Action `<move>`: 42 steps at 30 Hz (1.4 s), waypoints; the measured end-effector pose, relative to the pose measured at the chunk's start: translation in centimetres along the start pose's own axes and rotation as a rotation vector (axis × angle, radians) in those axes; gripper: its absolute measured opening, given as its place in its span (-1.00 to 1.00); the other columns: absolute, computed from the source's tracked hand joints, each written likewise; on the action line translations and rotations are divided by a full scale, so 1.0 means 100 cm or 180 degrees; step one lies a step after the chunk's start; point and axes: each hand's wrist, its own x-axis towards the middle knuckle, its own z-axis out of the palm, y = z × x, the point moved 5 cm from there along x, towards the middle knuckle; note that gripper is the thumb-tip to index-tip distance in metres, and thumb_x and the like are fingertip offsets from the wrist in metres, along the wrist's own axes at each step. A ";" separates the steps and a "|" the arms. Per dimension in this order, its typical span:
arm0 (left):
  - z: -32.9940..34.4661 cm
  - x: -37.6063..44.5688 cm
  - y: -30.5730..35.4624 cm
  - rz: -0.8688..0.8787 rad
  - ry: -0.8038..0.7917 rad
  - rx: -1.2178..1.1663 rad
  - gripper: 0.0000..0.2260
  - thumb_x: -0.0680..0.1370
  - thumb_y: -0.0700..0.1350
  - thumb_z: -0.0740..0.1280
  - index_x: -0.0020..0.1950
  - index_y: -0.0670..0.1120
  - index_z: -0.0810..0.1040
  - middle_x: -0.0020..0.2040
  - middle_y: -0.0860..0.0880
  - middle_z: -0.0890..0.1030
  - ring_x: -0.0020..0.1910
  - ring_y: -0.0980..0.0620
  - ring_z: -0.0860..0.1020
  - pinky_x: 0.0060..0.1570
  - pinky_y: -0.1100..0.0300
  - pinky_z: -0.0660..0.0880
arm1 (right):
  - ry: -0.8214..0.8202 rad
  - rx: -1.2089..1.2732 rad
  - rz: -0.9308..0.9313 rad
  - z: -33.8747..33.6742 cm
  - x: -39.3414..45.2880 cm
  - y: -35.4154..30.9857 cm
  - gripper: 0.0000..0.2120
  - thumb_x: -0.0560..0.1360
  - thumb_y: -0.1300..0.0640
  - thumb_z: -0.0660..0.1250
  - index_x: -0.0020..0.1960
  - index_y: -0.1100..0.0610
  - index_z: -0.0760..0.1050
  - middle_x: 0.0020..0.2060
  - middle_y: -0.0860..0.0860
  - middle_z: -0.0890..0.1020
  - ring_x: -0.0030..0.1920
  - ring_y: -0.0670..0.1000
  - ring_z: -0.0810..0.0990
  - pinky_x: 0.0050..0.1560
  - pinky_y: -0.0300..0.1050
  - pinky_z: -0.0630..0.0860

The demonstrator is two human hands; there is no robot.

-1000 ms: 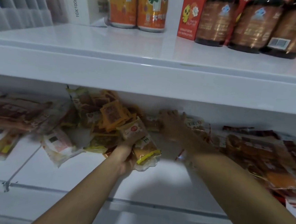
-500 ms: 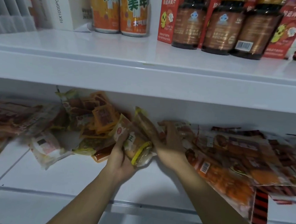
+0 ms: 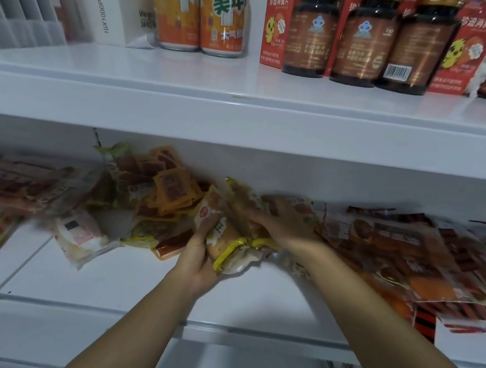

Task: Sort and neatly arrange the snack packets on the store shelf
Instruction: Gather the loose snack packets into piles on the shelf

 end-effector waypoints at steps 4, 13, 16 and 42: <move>0.001 -0.011 0.013 0.0233 0.0256 0.0461 -0.51 0.54 -0.02 0.42 0.41 -0.22 0.51 0.31 -0.30 0.59 0.35 -0.32 0.53 0.29 -0.29 0.49 | -0.0163 0.0557 0.0293 0.000 0.002 0.009 -0.70 0.37 0.01 0.56 0.07 0.04 0.65 -0.15 -0.04 0.76 -0.14 -0.01 0.74 -0.02 -0.03 0.66; 0.004 -0.015 0.064 0.1543 0.0843 0.3153 -0.58 0.35 -0.17 0.63 0.17 -0.09 0.63 0.00 -0.02 0.75 0.00 -0.05 0.72 -0.09 0.14 0.65 | -0.0016 -0.1601 -0.0233 -0.043 0.043 0.017 -0.52 0.32 0.13 0.58 0.18 0.11 0.50 -0.04 -0.02 0.55 -0.05 0.01 0.59 -0.16 -0.17 0.49; 0.013 -0.008 0.074 0.1580 0.0831 0.3523 -0.50 0.25 -0.05 0.67 0.15 -0.06 0.65 -0.01 -0.02 0.75 -0.01 -0.04 0.73 -0.01 0.01 0.66 | -0.0512 -0.3233 -0.0495 -0.048 0.075 0.024 -0.24 0.26 -0.07 0.60 0.39 0.04 0.44 0.31 0.09 0.36 0.34 0.18 0.37 0.22 0.06 0.46; 0.020 -0.008 0.083 0.1737 0.1205 0.2950 -0.34 0.24 0.02 0.68 0.30 0.01 0.55 0.13 -0.04 0.71 0.09 -0.05 0.69 0.12 -0.10 0.64 | -0.0703 0.0729 -0.0742 -0.036 0.050 0.003 -0.42 0.32 0.09 0.61 0.27 0.01 0.48 0.01 0.01 0.68 0.04 0.07 0.67 0.01 -0.02 0.60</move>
